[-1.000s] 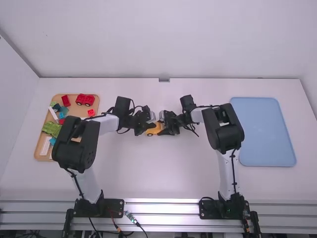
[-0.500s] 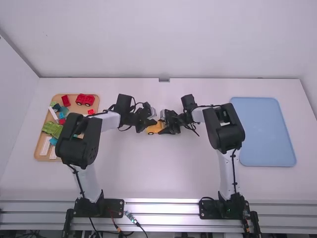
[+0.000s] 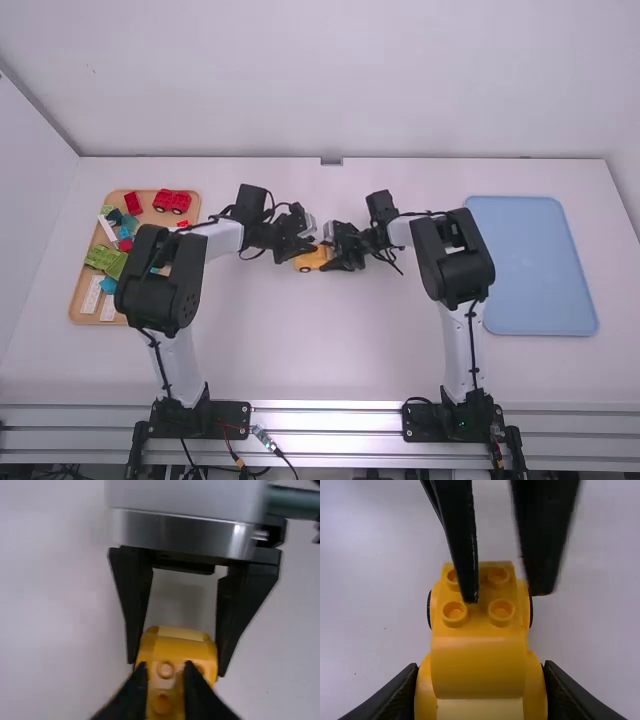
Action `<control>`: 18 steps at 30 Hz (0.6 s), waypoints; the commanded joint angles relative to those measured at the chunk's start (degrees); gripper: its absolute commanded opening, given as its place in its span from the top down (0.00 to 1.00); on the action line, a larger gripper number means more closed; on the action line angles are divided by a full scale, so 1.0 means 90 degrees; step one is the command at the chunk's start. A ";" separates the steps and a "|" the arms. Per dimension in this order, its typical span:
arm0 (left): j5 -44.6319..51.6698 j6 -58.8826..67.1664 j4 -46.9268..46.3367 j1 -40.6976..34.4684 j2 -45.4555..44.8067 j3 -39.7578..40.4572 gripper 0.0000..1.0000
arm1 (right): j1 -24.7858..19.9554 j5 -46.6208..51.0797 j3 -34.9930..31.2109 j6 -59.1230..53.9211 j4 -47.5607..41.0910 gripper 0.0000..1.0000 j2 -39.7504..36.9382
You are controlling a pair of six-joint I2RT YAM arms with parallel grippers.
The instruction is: Assemble lego blocks to make yellow taxi
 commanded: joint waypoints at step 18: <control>-0.1421 0.0410 -0.2737 0.0185 -0.0728 0.1200 0.01 | -0.0029 0.0663 0.0051 0.0253 -0.0017 0.19 0.0105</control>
